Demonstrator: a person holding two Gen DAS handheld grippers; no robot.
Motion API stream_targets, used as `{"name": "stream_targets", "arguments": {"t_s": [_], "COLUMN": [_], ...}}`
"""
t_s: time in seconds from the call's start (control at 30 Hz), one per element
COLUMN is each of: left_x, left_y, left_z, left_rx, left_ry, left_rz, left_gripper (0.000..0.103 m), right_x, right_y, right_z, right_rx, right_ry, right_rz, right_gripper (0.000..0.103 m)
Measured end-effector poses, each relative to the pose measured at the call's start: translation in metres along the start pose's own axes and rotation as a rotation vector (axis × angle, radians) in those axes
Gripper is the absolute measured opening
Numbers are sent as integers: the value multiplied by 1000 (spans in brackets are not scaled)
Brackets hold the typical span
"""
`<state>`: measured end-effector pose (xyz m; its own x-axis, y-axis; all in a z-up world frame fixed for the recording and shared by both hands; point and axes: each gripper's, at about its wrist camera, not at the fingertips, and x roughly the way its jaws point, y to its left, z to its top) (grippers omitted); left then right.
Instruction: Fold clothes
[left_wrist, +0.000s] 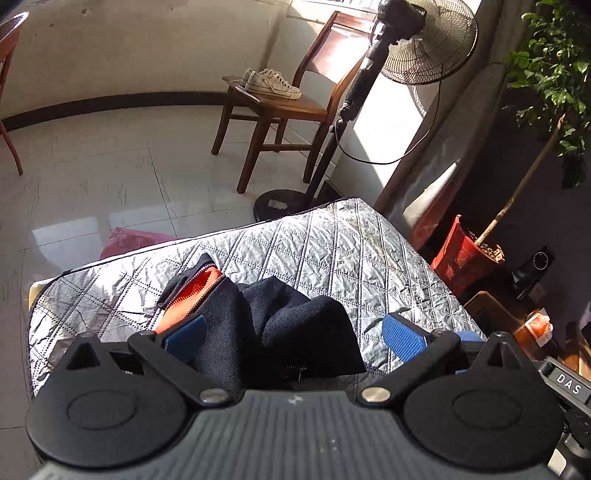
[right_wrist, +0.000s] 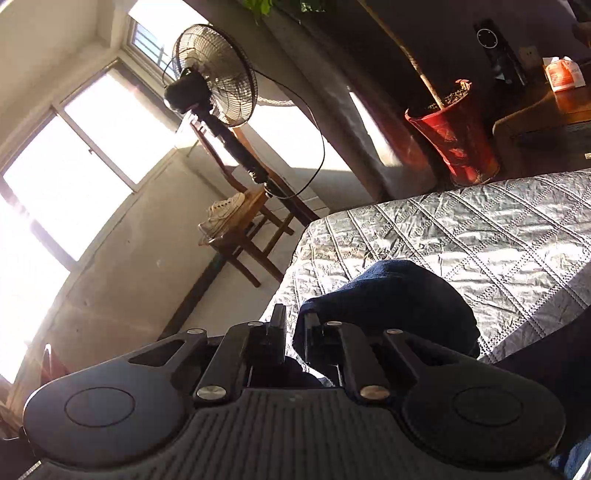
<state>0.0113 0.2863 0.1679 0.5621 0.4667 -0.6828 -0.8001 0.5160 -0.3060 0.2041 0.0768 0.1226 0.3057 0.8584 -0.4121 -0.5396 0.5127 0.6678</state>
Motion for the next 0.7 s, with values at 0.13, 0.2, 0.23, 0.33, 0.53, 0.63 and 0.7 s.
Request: {"name": "stream_targets", "arguments": {"t_s": [0.13,0.2,0.23,0.33,0.53,0.63,0.7], "left_x": [0,2,2,4,5,6,7], "left_y": [4,4,3,1,-9,-18,-24], "left_z": [3,3,3,1,-13,-23,-29], "left_rx": [-27,-25,-24,-21,14,39,50], "left_ry": [-1,11,19,45,90,119,136], "left_rz": [0,-7,-12,-31,-65,-83,-90], "left_gripper": [101,101,101,101,101,101,101], "right_x": [-56,-86,-97,-143,-212,-210,-206], "right_y": [17,17,16,12,21,21,29], "right_z": [-10,-36,-51,-129,-269,-304,-315], "right_rx": [-127,-201,-236,-260,-75,-41,-118], "right_ry": [-122,-84,-51,57,192,261,262], "right_rz": [-131,-313,-393,-592,-646,-630,-652], "right_gripper": [52,59,64,67,66,67,64]}}
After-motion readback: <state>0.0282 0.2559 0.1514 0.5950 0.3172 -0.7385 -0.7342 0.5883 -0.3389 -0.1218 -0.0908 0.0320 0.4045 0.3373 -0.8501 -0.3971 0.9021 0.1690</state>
